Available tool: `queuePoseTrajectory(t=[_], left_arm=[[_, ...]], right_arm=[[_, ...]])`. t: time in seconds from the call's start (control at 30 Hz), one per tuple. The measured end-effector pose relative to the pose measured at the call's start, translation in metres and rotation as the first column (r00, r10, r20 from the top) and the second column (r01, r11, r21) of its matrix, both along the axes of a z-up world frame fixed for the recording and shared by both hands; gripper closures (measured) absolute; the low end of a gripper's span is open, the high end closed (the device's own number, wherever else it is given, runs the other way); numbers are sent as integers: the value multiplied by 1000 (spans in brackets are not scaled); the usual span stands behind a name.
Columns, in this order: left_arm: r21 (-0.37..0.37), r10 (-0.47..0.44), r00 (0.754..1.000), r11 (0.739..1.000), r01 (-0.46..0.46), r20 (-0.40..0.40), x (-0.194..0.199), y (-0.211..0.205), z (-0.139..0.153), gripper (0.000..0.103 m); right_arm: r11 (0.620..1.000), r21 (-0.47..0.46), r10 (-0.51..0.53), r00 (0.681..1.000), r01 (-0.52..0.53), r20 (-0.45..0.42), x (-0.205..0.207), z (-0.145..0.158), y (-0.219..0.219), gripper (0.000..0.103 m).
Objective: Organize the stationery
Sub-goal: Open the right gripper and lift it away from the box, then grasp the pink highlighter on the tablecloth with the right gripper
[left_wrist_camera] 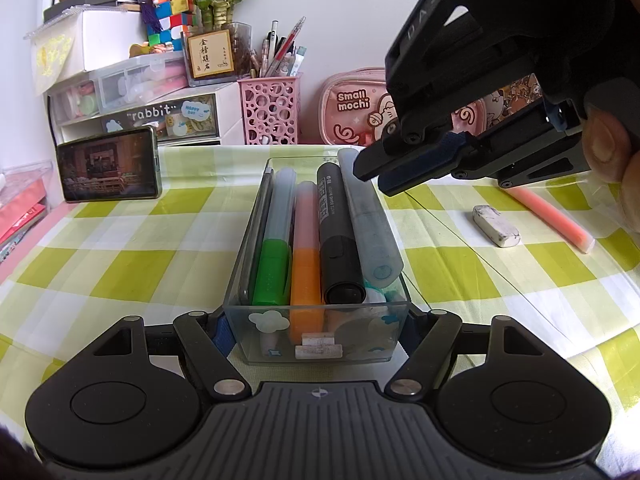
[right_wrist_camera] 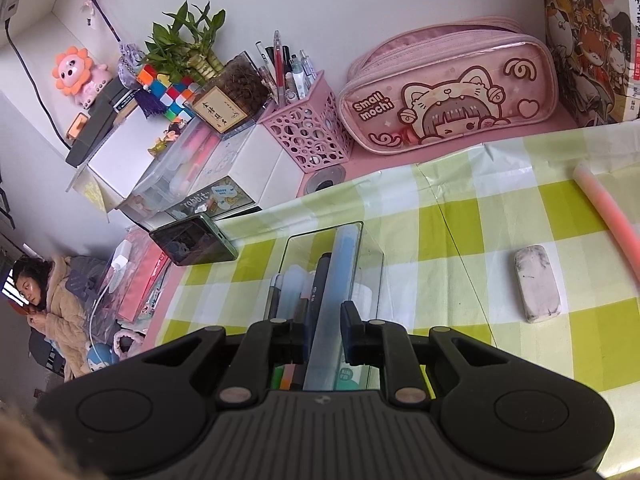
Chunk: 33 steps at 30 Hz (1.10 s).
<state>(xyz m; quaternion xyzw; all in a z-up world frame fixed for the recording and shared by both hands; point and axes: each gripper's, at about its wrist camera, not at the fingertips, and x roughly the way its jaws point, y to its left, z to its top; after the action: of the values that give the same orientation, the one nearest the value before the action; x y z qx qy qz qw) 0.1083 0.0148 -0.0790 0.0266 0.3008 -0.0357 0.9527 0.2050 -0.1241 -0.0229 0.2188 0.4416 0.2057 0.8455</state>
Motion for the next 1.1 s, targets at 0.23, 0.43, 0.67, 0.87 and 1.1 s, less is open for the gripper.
queuePoseTrajectory(t=[0.23,0.43,0.67,0.87,1.1], left_arm=[[0,0,1000,1000,0,0,0,0,0,30],[0,0,1000,1000,0,1,0,0,0,30],[1,0,1000,1000,0,0,0,0,0,30],[0,0,1000,1000,0,1,0,0,0,30],[0,0,1000,1000,0,0,0,0,0,30]], right_arm=[[999,-26,19,1000,-19,-11,0,-6,4,79],[1000,-21,-14,1000,14,13,1,3,-18,77],[998,-59,-30,998,34,63,4,9,-26,76],[948,-273,-142,984,165,104,16,1,-85,63],[884,-435,-163,985,172,59,27,-28,-127,62]])
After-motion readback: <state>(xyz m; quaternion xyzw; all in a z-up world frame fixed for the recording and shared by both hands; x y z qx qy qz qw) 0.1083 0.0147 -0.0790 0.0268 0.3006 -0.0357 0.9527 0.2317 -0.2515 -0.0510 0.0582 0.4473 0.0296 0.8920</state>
